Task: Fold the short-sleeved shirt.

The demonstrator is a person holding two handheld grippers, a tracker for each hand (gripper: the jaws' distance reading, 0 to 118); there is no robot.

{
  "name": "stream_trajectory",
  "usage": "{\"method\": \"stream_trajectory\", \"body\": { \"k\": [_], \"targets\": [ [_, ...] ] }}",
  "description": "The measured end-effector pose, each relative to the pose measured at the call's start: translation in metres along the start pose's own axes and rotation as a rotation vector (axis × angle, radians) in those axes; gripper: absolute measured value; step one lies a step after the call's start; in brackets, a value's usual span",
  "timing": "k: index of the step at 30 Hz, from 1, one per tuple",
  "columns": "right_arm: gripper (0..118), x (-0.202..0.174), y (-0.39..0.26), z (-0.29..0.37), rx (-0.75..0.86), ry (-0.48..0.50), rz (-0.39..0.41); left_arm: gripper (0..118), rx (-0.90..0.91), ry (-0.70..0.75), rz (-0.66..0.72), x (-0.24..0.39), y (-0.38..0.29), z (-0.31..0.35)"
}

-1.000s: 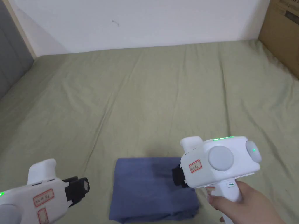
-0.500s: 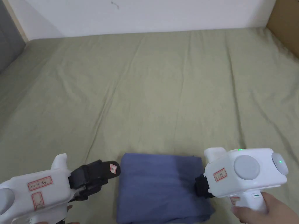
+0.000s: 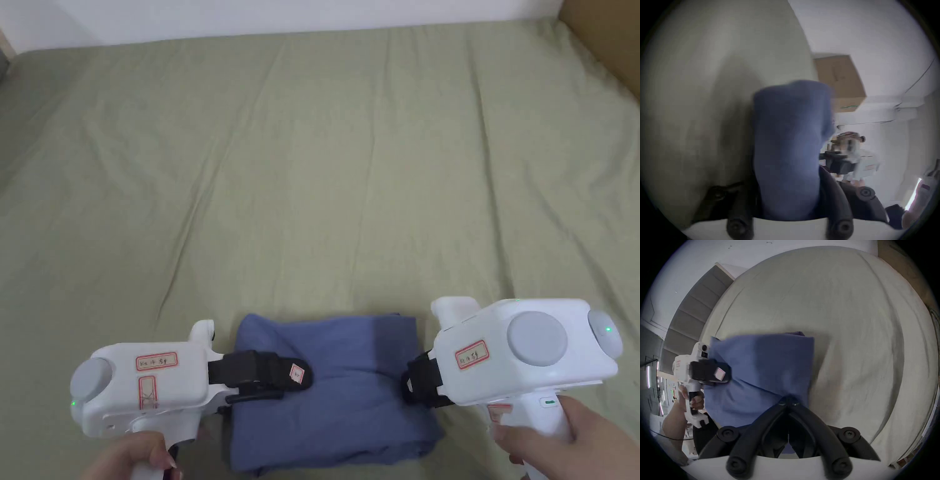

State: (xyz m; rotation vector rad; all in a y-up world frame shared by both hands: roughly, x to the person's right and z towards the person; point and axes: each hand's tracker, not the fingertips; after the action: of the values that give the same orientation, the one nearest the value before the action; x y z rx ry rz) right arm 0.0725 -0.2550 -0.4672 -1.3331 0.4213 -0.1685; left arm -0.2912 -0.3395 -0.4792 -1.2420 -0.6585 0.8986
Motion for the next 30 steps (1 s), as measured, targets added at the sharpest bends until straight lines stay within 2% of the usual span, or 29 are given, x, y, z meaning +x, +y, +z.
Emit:
{"method": "stream_trajectory", "body": {
  "k": [1, 3, 6, 9, 11, 14, 16, 19, 22, 25, 27, 28, 29, 30],
  "targets": [
    [1, -0.001, -0.001, 0.000, 0.001, -0.005, 0.000, 25, 0.022, -0.107, 0.022, 0.003, 0.000, 0.004],
    [1, -0.003, -0.003, 0.001, 0.011, -0.005, -0.002, 25, 0.026, 0.007, -0.076, 0.016, -0.001, 0.004],
    [1, -0.014, -0.006, 0.017, 0.041, -0.026, -0.012, 25, 0.044, 0.062, -0.128, 0.043, -0.005, 0.014],
    [1, -0.034, -0.013, 0.046, 0.167, -0.104, 0.013, 25, 0.062, 0.123, -0.248, 0.068, -0.009, 0.039],
    [1, -0.051, -0.014, 0.063, 0.257, -0.133, -0.012, 25, 0.078, 0.201, -0.318, 0.081, -0.007, 0.067],
    [1, -0.081, -0.010, 0.071, 0.333, -0.113, -0.068, 25, 0.089, 0.341, -0.375, 0.089, -0.001, 0.121],
    [1, -0.108, -0.001, 0.063, 0.331, -0.110, -0.062, 25, 0.111, 0.497, -0.427, 0.090, 0.003, 0.161],
    [1, -0.155, 0.012, 0.041, 0.327, -0.117, -0.050, 25, 0.127, 0.693, -0.433, 0.081, 0.014, 0.214],
    [1, -0.197, 0.019, 0.021, 0.287, -0.024, 0.014, 25, 0.158, 0.858, -0.409, 0.064, 0.026, 0.259],
    [1, -0.234, 0.021, 0.005, 0.267, -0.030, 0.102, 26, 0.102, 1.070, -0.446, 0.043, 0.039, 0.282],
    [1, -0.248, 0.022, -0.004, 0.256, -0.025, 0.123, 40, 0.086, 1.181, -0.461, 0.027, 0.048, 0.289],
    [1, -0.254, 0.023, -0.008, 0.248, -0.021, 0.130, 58, 0.092, 1.218, -0.450, 0.018, 0.052, 0.293],
    [1, -0.258, 0.023, -0.012, 0.243, -0.020, 0.137, 85, 0.099, 1.244, -0.442, 0.013, 0.054, 0.297],
    [1, -0.261, 0.023, -0.016, 0.238, -0.027, 0.144, 105, 0.114, 1.282, -0.431, 0.008, 0.057, 0.301]
  ]
}}
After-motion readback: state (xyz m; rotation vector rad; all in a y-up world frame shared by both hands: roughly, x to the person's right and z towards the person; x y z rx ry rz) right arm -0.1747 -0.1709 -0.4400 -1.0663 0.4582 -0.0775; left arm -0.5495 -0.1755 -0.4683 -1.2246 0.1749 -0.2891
